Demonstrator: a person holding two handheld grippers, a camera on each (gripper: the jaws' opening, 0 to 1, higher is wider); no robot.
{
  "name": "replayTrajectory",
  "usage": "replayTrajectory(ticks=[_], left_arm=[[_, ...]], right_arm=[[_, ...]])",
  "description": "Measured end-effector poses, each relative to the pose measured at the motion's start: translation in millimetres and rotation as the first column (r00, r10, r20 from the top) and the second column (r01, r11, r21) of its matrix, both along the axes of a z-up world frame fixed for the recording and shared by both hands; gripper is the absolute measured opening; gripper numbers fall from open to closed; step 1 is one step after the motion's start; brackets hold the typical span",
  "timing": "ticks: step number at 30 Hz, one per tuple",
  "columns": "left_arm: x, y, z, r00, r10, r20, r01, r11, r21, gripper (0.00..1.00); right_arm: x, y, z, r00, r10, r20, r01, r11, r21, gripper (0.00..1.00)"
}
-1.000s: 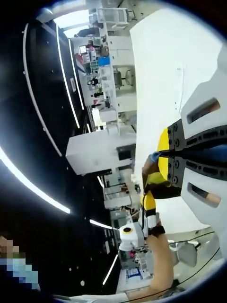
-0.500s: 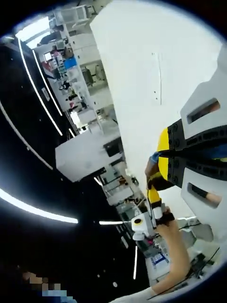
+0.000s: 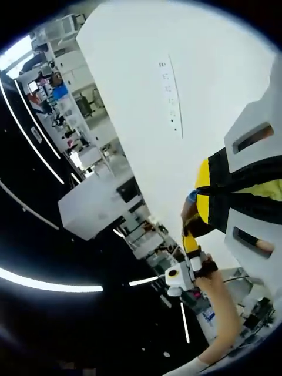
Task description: Fold the garment on the visible template until the final outline fits inside the template.
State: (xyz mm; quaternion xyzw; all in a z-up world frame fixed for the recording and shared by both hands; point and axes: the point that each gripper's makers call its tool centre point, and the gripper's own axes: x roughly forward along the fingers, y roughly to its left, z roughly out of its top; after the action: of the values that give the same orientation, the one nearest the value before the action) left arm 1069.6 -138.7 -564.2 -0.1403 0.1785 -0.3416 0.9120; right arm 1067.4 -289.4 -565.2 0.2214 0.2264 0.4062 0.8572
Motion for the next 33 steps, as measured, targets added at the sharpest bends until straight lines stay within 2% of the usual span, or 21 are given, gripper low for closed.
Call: replayTrajectory(ticks=[3, 8, 10, 18, 23, 27, 33], left_arm=[[5.7, -1, -9.8, 1.0, 0.002, -0.016, -0.002, 1.0, 0.012, 0.0], [20.6, -2, -29.2, 0.998, 0.004, -0.055, -0.002, 1.0, 0.026, 0.0], [30.6, -2, -39.0, 0.998, 0.004, -0.07, -0.001, 0.999, 0.036, 0.0], [44.8, -5, -74.1, 0.991, 0.013, -0.131, -0.002, 0.997, 0.082, 0.0], [57.2, -5, -92.6, 0.988, 0.025, -0.15, -0.006, 0.992, 0.123, 0.0], [61.9, -6, -100.5, 0.987, 0.031, -0.158, -0.009, 0.99, 0.142, 0.0], [69.4, -3, -114.2, 0.984, 0.053, -0.168, -0.022, 0.983, 0.184, 0.0]], right_arm=[[11, -2, -18.2, 1.0, -0.008, -0.022, 0.008, 1.0, -0.013, 0.01], [20, 1, -30.1, 0.997, -0.031, -0.065, 0.031, 1.0, -0.003, 0.01], [26, 2, -37.2, 0.996, -0.035, -0.078, 0.035, 0.999, -0.012, 0.01], [39, 5, -72.5, 0.99, -0.047, -0.133, 0.037, 0.996, -0.082, 0.01], [53, 4, -94.2, 0.987, -0.064, -0.146, 0.046, 0.991, -0.124, 0.01], [60, 5, -103.7, 0.985, -0.079, -0.156, 0.06, 0.99, -0.128, 0.01], [72, 10, -119.2, 0.987, -0.079, -0.143, 0.052, 0.982, -0.182, 0.01]])
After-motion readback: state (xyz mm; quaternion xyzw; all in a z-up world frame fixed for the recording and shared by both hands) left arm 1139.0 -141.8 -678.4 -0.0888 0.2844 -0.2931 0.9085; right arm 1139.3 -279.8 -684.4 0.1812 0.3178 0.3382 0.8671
